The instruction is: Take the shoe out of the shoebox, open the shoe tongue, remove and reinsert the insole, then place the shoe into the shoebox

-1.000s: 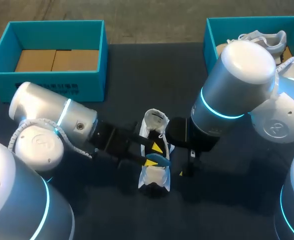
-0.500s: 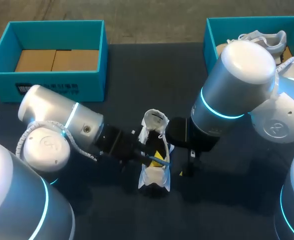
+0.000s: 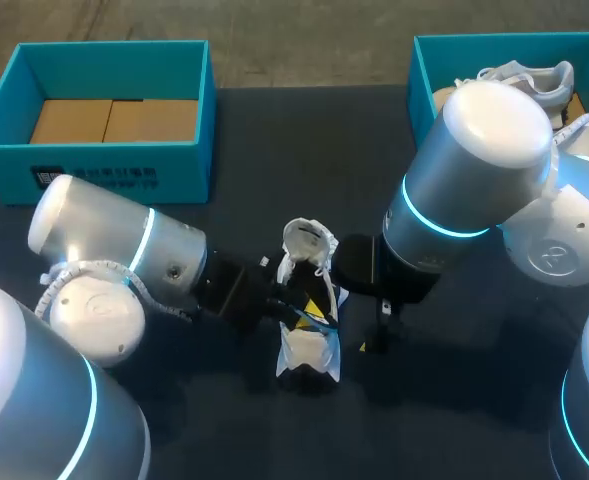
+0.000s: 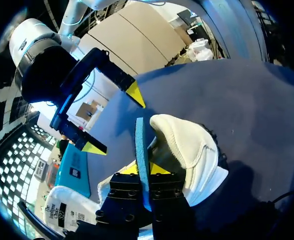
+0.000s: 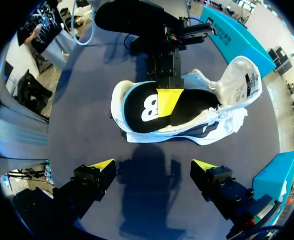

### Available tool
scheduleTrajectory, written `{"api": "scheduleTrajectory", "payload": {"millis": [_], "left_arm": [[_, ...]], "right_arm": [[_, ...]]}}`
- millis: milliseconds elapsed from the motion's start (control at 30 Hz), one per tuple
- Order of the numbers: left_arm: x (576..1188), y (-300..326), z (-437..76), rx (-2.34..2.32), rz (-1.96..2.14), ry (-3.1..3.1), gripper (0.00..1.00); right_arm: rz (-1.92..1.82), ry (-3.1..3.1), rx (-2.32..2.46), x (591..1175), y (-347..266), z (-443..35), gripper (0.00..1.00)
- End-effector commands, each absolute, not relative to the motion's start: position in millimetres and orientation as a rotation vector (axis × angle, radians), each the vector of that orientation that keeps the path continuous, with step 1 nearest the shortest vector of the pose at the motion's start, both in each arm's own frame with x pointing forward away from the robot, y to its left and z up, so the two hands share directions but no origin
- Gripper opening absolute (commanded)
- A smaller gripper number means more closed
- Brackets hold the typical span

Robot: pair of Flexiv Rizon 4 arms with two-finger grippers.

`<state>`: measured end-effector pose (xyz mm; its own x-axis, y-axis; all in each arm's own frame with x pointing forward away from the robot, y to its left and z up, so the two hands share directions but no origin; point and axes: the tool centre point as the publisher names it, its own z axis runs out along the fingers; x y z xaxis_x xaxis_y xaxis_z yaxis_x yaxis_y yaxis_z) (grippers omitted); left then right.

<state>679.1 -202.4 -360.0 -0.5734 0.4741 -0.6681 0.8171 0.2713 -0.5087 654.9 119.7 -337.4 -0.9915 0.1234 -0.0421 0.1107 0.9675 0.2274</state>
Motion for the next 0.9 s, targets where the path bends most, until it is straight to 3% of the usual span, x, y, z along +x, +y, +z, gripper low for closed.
{"api": "scheduleTrajectory", "payload": {"millis": [33, 433, 467, 533, 600, 900], "left_arm": [[680, -206, -365, 1.158, -1.162, 2.166, 0.0], [678, -202, -357, 1.119, -1.237, 2.174, 0.0], [677, -201, -356, 1.112, -1.27, 2.178, 0.05], [674, -198, -351, 1.099, -1.309, 2.182, 0.26], [673, -196, -346, 1.08, -1.354, 2.18, 0.35], [666, -191, -329, 1.027, -1.517, 2.177, 0.41]], "right_arm": [[0.347, 3.058, 0.182, 654, 120, -338, 1.0], [0.347, 3.058, 0.182, 654, 120, -338, 1.0], [0.347, 3.058, 0.182, 654, 120, -338, 1.0], [0.347, 3.058, 0.182, 654, 120, -338, 1.0], [0.347, 3.058, 0.182, 654, 120, -338, 1.0], [0.347, 3.058, 0.182, 654, 120, -338, 1.0]]}}
